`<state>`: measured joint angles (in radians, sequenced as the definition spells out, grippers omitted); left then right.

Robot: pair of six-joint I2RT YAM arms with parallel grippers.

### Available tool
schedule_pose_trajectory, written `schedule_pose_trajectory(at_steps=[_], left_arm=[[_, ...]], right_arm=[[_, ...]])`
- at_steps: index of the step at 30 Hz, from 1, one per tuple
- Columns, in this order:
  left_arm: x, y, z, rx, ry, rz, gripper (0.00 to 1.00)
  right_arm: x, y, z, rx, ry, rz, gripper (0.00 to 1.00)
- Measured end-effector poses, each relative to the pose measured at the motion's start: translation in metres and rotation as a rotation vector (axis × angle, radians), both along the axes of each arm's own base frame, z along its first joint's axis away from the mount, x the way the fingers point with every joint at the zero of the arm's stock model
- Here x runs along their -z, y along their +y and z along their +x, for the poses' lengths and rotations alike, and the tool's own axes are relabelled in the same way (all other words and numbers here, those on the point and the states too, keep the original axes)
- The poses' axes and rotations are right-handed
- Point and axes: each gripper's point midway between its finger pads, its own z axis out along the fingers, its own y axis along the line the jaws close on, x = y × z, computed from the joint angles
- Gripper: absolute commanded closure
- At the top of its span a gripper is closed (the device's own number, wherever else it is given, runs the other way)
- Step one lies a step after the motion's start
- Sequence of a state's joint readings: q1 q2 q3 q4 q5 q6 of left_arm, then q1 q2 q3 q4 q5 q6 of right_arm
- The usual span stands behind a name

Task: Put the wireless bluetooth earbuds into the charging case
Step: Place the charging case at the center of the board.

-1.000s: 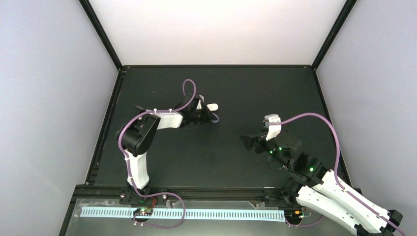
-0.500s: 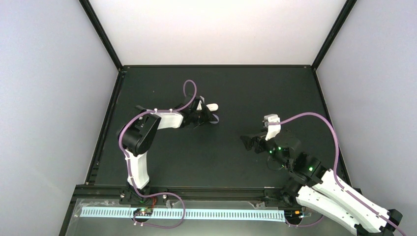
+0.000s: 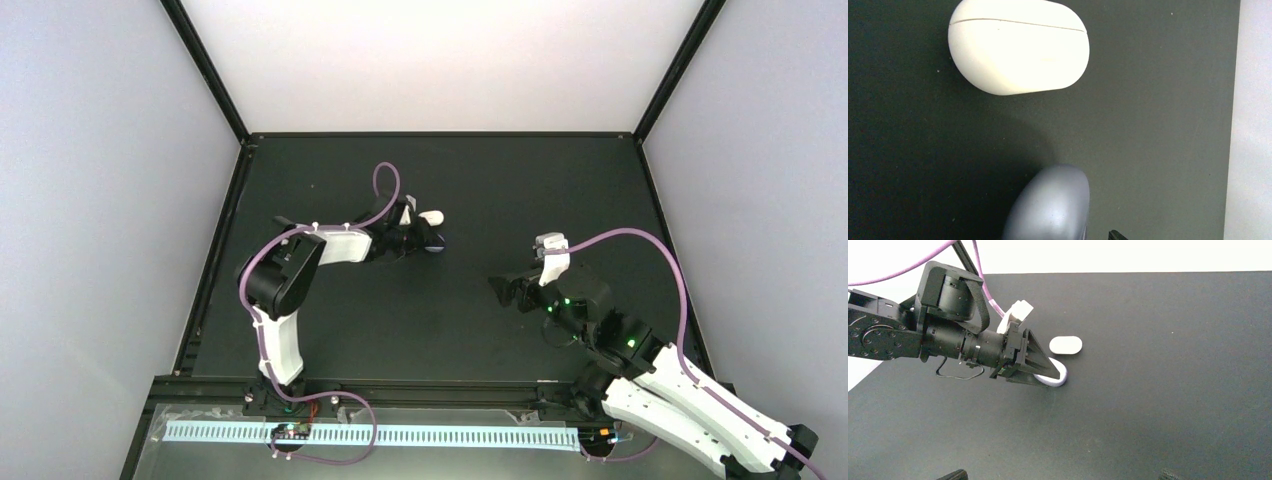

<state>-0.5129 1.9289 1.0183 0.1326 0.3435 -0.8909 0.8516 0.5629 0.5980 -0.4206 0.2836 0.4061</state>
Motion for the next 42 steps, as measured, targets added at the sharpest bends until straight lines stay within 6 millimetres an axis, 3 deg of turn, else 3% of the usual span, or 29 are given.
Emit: schedule_pose_trajectory(at_steps=[30, 42], left_arm=[[-0.001, 0.042, -0.019, -0.025, -0.026, 0.072, 0.52], [-0.001, 0.042, -0.018, -0.014, -0.028, 0.077, 0.53]], right_arm=[[0.004, 0.000, -0.001, -0.001, 0.013, -0.015, 0.00], [0.007, 0.001, 0.000, -0.006, 0.022, -0.022, 0.00]])
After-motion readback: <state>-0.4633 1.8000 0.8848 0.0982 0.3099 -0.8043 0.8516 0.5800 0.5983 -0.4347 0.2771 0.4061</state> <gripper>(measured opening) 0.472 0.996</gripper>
